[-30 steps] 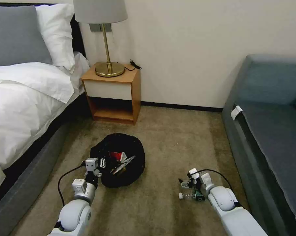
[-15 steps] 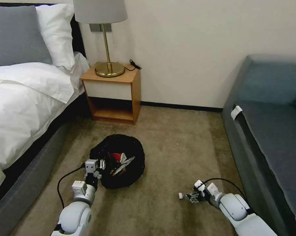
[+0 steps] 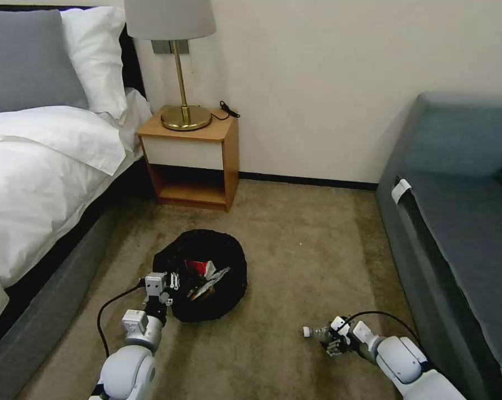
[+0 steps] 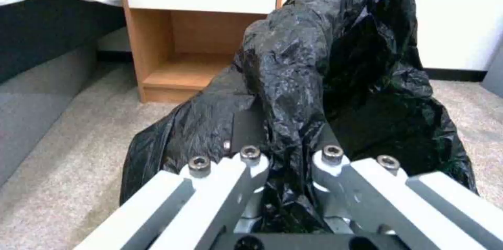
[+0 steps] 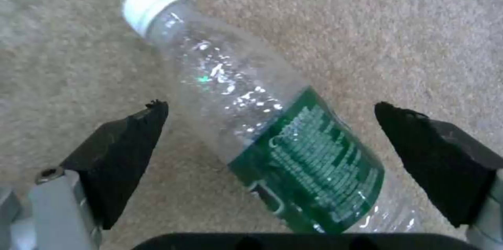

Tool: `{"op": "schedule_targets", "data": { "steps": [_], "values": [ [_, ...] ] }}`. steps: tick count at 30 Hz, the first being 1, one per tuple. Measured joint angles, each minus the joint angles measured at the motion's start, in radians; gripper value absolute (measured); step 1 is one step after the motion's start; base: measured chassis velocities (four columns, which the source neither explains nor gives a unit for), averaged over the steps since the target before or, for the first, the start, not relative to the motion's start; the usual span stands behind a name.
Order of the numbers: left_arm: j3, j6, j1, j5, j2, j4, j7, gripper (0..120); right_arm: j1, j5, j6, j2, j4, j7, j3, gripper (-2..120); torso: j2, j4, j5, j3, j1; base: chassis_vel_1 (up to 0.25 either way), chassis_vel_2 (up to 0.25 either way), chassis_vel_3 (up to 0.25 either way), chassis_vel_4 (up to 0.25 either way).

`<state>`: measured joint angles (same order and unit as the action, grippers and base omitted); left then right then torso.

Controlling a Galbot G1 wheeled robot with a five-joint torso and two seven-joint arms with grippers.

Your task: Pick up the trash bin, then pick up the garbage on the floor and place it into the trash bin.

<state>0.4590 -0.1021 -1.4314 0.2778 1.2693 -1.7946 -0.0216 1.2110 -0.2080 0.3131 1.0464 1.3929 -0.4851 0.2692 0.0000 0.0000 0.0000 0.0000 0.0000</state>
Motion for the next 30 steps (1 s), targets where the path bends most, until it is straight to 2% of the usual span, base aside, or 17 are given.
{"op": "schedule_targets", "data": {
  "steps": [7, 9, 11, 14, 16, 18, 21, 29, 30],
  "values": [
    [0.002, 0.000, -0.006, -0.007, 0.007, -0.008, 0.001, 4, -0.038, -0.023, -0.013, 0.020, -0.055, -0.011, -0.011, 100, 0.000, 0.0001, 0.0000, 0.000, 0.000, 0.000, 0.000, 0.000, 0.000],
    [0.003, 0.000, -0.007, -0.007, 0.007, -0.009, 0.001, 4, -0.044, -0.029, -0.015, 0.024, -0.067, -0.014, -0.013, 96, 0.000, 0.0000, -0.0001, 0.000, 0.000, 0.000, 0.000, 0.000, 0.000],
    [0.004, 0.000, -0.008, -0.008, 0.007, -0.009, 0.001, 4, -0.057, -0.043, -0.020, 0.037, -0.099, -0.017, -0.015, 85, 0.000, 0.0000, 0.0000, 0.000, 0.000, 0.000, 0.000, 0.000, 0.000],
    [0.005, 0.000, -0.008, -0.008, 0.006, -0.009, 0.001, 4, -0.066, -0.051, -0.023, 0.047, -0.121, -0.017, -0.015, 78, 0.000, 0.0000, 0.0000, 0.000, 0.000, 0.000, 0.000, 0.000, 0.000],
    [0.006, 0.000, -0.005, -0.008, 0.005, -0.008, 0.001, 4, -0.071, -0.054, -0.028, 0.056, -0.139, -0.019, -0.014, 67, 0.000, -0.0001, -0.0008, 0.000, 0.000, 0.000, 0.000, 0.000, 0.000],
    [0.006, 0.000, -0.005, -0.007, 0.005, -0.007, 0.001, 4, -0.072, -0.054, -0.028, 0.056, -0.140, -0.019, -0.013, 65, 0.000, -0.0002, -0.0007, 0.000, 0.000, 0.000, 0.000, 0.000, 0.000],
    [0.006, 0.000, -0.003, -0.006, 0.003, -0.003, 0.001, 4, -0.073, -0.052, -0.030, 0.062, -0.146, -0.018, -0.009, 48, 0.000, 0.0000, -0.0001, 0.000, 0.000, 0.000, 0.000, 0.000, 0.000],
    [0.005, 0.000, -0.003, -0.003, -0.002, -0.005, 0.001, 4, -0.074, -0.047, -0.030, 0.072, -0.151, -0.008, 0.002, 34, 0.000, 0.0001, 0.0000, 0.000, 0.000, 0.000, 0.000, 0.000, 0.000],
    [0.005, 0.000, -0.003, -0.002, -0.004, -0.006, 0.001, 4, -0.075, -0.044, -0.029, 0.075, -0.151, -0.007, 0.009, 30, 0.000, 0.0000, 0.0000, 0.000, 0.000, 0.000, 0.000, 0.000, 0.000]
  ]
}}
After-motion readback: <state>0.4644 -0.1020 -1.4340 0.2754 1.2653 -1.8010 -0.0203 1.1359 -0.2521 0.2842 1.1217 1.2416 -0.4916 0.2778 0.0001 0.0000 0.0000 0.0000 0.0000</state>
